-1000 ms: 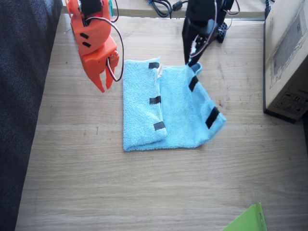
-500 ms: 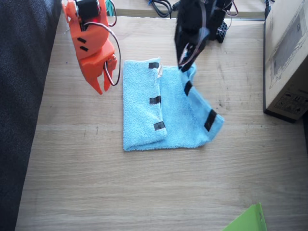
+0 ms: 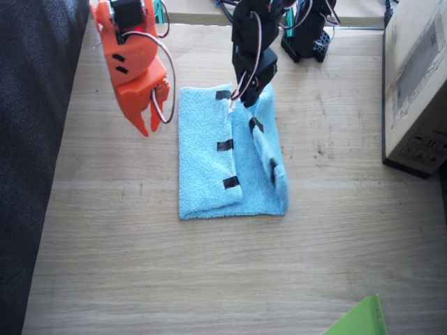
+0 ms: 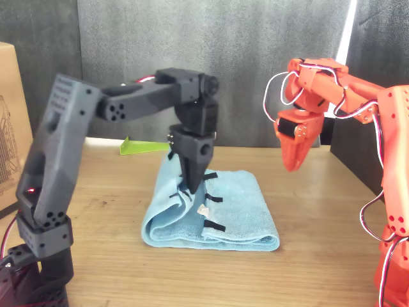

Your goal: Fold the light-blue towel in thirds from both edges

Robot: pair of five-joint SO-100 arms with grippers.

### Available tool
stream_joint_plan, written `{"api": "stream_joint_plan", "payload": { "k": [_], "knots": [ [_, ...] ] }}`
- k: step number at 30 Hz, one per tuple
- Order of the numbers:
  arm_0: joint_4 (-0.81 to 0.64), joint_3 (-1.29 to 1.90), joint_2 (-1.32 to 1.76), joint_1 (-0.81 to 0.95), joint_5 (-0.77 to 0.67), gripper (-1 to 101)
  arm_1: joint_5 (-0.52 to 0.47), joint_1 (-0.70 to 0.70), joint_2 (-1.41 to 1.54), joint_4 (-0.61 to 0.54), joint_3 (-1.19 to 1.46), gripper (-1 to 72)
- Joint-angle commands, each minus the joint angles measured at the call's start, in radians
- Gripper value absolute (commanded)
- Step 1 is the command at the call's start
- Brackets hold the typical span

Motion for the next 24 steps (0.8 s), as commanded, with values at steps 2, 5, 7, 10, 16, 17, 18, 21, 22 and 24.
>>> {"api": "stream_joint_plan", "payload": {
  "k": [2, 5, 7, 10, 16, 17, 18, 21, 22, 24],
  "knots": [
    [0.063, -0.150, -0.064, -0.029, 0.018, 0, -0.006, 0.012, 0.031, 0.006, 0.008, 7.5],
    [0.115, -0.278, -0.156, -0.057, 0.020, 0, -0.006, 0.011, 0.029, 0.005, 0.008, 7.5],
    [0.138, -0.350, -0.210, -0.074, 0.018, 0, -0.006, 0.011, 0.029, 0.005, 0.008, 7.5],
    [0.141, -0.367, -0.250, -0.098, 0.017, 0, -0.008, 0.011, 0.034, 0.008, 0.008, 7.6],
    [0.147, -0.396, -0.290, -0.097, -0.012, 19, -0.012, 0.005, 0.035, 0.009, 0.006, 7.8],
    [0.147, -0.400, -0.282, -0.086, -0.012, 21, -0.012, 0.006, 0.034, 0.009, 0.006, 7.8],
    [0.149, -0.403, -0.270, -0.075, -0.008, 23, -0.012, 0.009, 0.032, 0.008, 0.006, 7.8],
    [0.150, -0.419, -0.230, -0.038, 0.003, 27, -0.008, 0.015, 0.021, 0.008, 0.003, 7.9],
    [0.150, -0.420, -0.218, -0.029, 0.014, 28, -0.006, 0.020, 0.018, 0.006, 0.002, 8.0],
    [0.150, -0.425, -0.202, -0.023, 0.025, 29, -0.002, 0.031, 0.014, 0.006, 0.000, 8.0]
  ]
}}
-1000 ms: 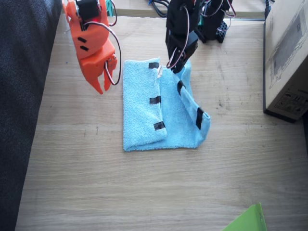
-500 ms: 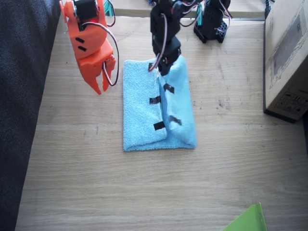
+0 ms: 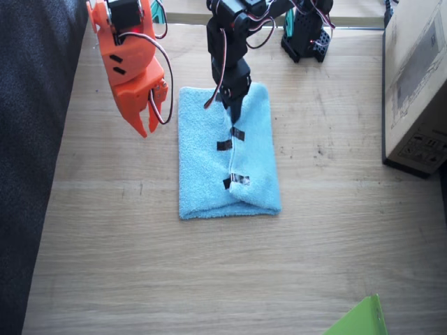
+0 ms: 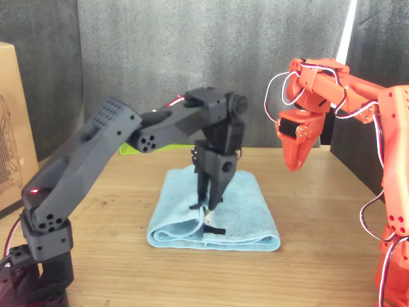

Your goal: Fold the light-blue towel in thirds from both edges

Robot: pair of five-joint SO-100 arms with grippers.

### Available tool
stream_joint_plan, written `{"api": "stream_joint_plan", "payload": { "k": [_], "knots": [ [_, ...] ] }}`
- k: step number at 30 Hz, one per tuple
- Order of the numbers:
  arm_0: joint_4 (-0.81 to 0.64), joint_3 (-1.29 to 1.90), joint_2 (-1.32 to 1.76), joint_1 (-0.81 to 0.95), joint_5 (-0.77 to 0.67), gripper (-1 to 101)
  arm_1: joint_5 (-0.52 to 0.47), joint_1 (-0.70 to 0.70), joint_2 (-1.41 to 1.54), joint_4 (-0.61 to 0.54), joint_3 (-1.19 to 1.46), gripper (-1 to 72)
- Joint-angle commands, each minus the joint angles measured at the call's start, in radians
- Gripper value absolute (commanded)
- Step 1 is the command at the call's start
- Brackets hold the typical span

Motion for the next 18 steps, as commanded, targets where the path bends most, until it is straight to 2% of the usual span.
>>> {"api": "stream_joint_plan", "payload": {
  "k": [1, 14, 18],
  "knots": [
    [0.011, -0.038, 0.095, 0.029, 0.031, 29, 0.020, 0.032, 0.023, 0.006, 0.000, 8.1],
    [0.012, -0.041, 0.077, -0.137, 0.087, 28, 0.041, 0.052, 0.025, 0.009, -0.002, 8.3],
    [0.012, -0.103, 0.081, -0.126, 0.109, 27, 0.044, 0.046, 0.011, 0.008, -0.002, 7.8]
  ]
}}
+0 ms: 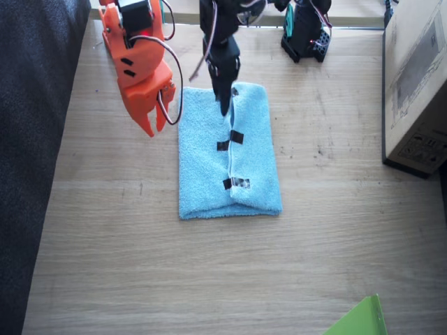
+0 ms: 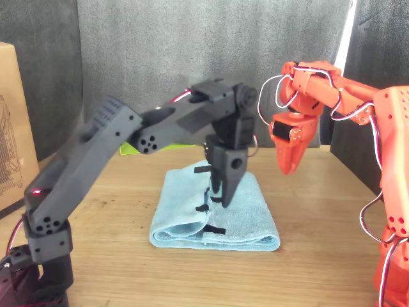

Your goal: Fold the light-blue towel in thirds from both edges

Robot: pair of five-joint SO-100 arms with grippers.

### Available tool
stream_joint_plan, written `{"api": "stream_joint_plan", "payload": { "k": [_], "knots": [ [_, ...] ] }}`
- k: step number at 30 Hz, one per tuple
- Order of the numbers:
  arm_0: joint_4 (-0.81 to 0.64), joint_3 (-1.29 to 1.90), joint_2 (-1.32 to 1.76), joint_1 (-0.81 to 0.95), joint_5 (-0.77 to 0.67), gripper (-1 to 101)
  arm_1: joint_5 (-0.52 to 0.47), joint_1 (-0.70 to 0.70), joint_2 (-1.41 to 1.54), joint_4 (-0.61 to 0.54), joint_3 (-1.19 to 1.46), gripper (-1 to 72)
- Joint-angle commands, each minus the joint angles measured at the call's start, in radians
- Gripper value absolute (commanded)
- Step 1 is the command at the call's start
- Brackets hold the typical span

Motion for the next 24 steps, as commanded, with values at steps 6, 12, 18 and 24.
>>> {"api": "stream_joint_plan", "payload": {
  "k": [6, 12, 18, 24],
  "knots": [
    [0.014, -0.364, 0.163, 0.259, 0.061, 0, 0.058, -0.074, 0.032, -0.038, 0.006, 0.1],
    [0.012, -0.423, 0.287, 0.772, -0.123, 0, 0.118, -0.272, 0.250, -0.201, 0.176, 0.1],
    [-0.014, -0.152, 0.449, 1.109, -0.232, 0, 0.098, -0.408, 0.676, -0.436, 0.632, 0.0],
    [-0.502, 0.907, 1.023, 1.170, -0.219, 0, 0.026, -0.509, 0.939, -0.635, 1.091, 0.0]
  ]
}}
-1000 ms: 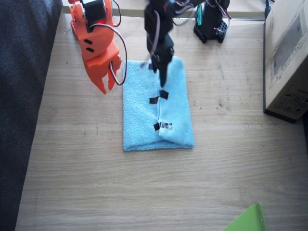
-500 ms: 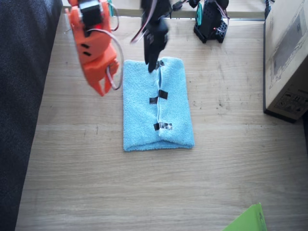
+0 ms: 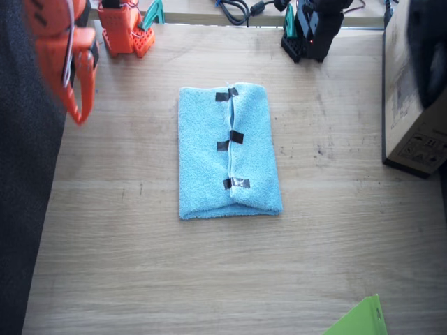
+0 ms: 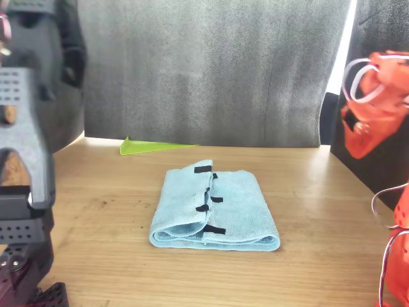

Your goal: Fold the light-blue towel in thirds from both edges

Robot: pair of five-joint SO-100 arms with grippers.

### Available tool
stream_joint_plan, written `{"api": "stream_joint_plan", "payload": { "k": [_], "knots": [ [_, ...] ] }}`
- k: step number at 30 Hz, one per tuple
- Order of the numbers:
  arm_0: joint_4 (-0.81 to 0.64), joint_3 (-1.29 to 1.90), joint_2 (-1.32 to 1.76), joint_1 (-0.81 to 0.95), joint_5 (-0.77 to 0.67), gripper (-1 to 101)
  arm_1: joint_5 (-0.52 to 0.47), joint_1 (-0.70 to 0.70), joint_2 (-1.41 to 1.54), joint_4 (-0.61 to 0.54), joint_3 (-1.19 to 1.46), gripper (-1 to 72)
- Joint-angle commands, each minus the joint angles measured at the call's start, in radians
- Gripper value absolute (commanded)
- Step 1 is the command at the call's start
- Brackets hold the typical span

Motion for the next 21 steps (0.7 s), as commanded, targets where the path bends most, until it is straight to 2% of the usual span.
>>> {"api": "stream_joint_plan", "payload": {
  "k": [1, 3, 9, 15, 21],
  "knots": [
    [-0.222, 0.692, 0.336, 0.031, 0.031, 0, -0.041, -0.029, 0.164, -0.094, 0.155, 0.0],
    [-0.348, 0.960, 0.477, 0.044, 0.069, 0, -0.066, -0.034, 0.245, -0.121, 0.250, 0.0],
    [-0.525, 1.445, 0.772, 0.046, 0.094, 0, -0.087, -0.021, 0.462, -0.186, 0.518, 0.0],
    [-0.624, 1.727, 0.930, 0.006, 0.044, 0, -0.055, -0.002, 0.723, -0.190, 0.696, 0.0],
    [-0.624, 1.842, 1.109, -0.029, 0.009, 0, -0.043, -0.035, 0.862, -0.190, 0.825, 0.0]
  ]
}}
